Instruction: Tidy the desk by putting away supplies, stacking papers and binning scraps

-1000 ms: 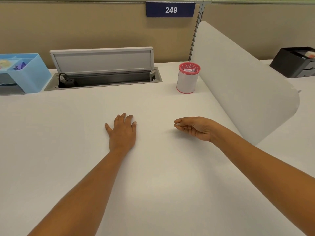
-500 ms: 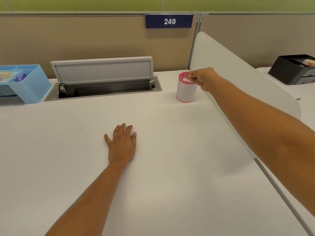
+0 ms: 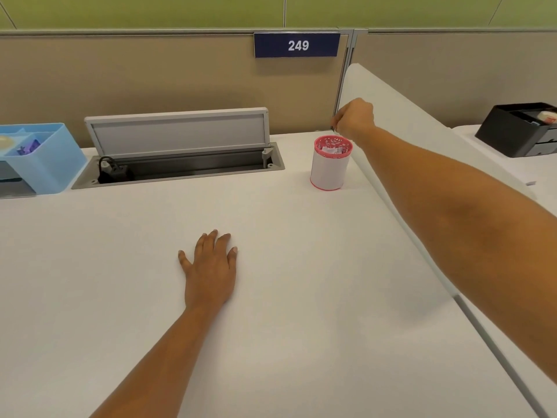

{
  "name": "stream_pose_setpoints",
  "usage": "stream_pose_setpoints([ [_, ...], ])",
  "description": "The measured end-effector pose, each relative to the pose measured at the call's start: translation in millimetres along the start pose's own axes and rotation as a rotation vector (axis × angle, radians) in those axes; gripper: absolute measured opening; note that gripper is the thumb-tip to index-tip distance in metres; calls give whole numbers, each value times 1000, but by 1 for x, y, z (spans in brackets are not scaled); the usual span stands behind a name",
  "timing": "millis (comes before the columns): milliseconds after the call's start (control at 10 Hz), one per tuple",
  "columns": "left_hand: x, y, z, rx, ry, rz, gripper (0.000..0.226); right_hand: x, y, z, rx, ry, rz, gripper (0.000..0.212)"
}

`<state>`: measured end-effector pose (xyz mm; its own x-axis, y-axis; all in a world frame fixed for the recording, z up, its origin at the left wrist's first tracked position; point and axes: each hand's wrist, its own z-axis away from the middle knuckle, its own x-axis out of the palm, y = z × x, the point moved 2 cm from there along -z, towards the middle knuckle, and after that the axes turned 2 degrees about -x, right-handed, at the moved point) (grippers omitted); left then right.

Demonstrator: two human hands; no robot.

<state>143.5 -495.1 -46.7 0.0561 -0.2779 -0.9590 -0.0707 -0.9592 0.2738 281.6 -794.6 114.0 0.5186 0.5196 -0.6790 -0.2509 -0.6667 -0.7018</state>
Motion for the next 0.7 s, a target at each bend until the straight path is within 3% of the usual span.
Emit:
stream_pose_setpoints([
  [100, 0, 0, 0, 0, -1, 0, 44, 4, 3, 1, -85, 8, 92, 22],
  [200, -1, 0, 1, 0, 3, 2, 44, 6, 8, 4, -105, -96, 167, 24],
  [500, -2, 1, 0, -2, -13, -3, 44, 7, 10, 6, -156, -115, 170, 33],
  [700, -3, 3, -1, -2, -22, -10, 44, 4, 13, 44, -232, 103, -89, 24],
])
